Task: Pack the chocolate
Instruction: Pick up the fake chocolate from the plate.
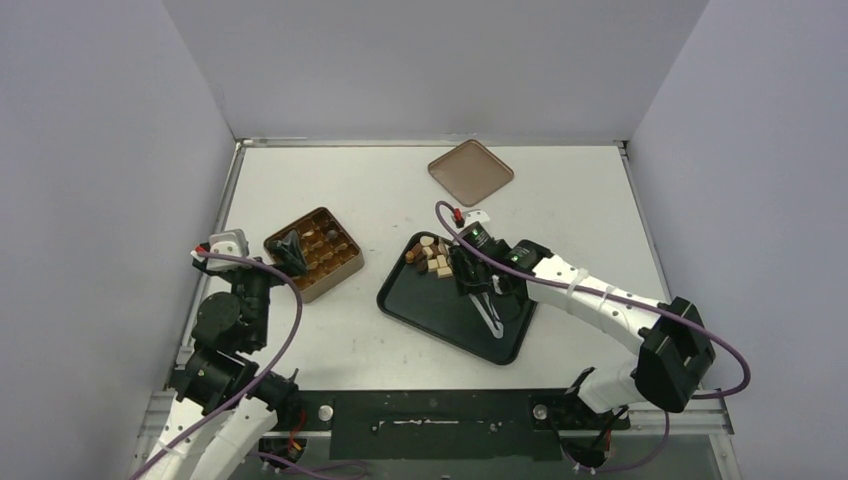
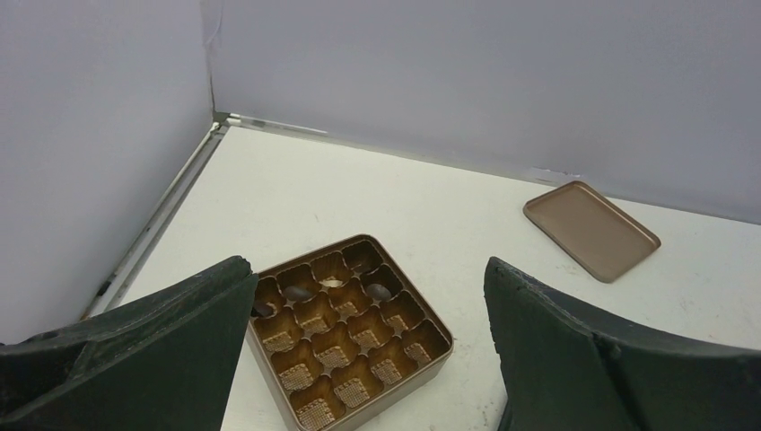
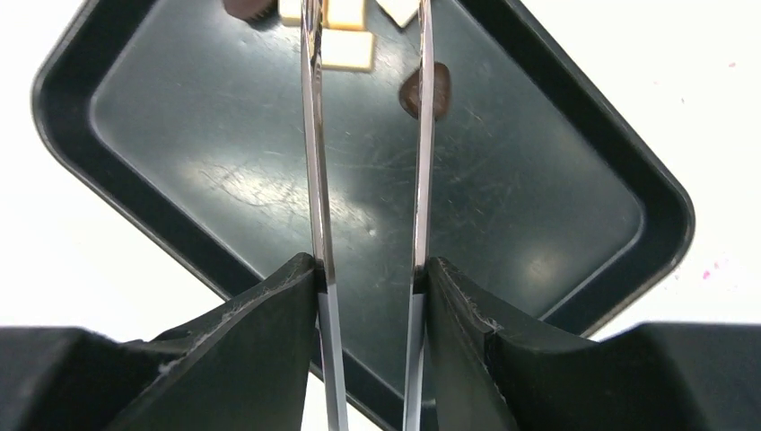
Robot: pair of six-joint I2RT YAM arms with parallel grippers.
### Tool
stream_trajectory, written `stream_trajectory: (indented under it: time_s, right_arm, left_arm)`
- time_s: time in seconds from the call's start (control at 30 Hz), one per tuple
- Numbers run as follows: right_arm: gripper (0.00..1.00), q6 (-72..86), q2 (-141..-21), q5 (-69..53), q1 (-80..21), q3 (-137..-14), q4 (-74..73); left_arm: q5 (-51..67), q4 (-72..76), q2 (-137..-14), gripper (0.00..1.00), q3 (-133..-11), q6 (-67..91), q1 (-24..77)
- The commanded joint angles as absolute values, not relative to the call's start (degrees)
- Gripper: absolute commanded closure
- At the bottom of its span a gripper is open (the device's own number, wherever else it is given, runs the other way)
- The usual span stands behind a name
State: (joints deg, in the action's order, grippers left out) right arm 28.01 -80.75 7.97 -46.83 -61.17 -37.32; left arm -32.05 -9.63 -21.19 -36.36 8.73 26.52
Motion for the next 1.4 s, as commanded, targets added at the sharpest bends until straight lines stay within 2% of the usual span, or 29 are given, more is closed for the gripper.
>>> stream_trajectory:
  time_s: [0.0,0.37,1.37]
  right_arm:
    - [0.56,30.62,-77.27,10.09,-46.31,-60.59,-40.32]
    - [0.52,31.26,-74.69,7.40,-45.75,-57.42,-43.02]
    - [0.53,30.07,-76.64,3.77,-43.78,-51.86,-40.10]
  left_arm:
    - [-30.58,-6.89,-19.96,0.03,-36.22,7.91,26.28]
    - [-28.75,-5.42,-17.93,0.03,-34.61,7.79,26.28]
    - [-27.25,-5.71,-16.22,0.03,-34.70,8.53,26.28]
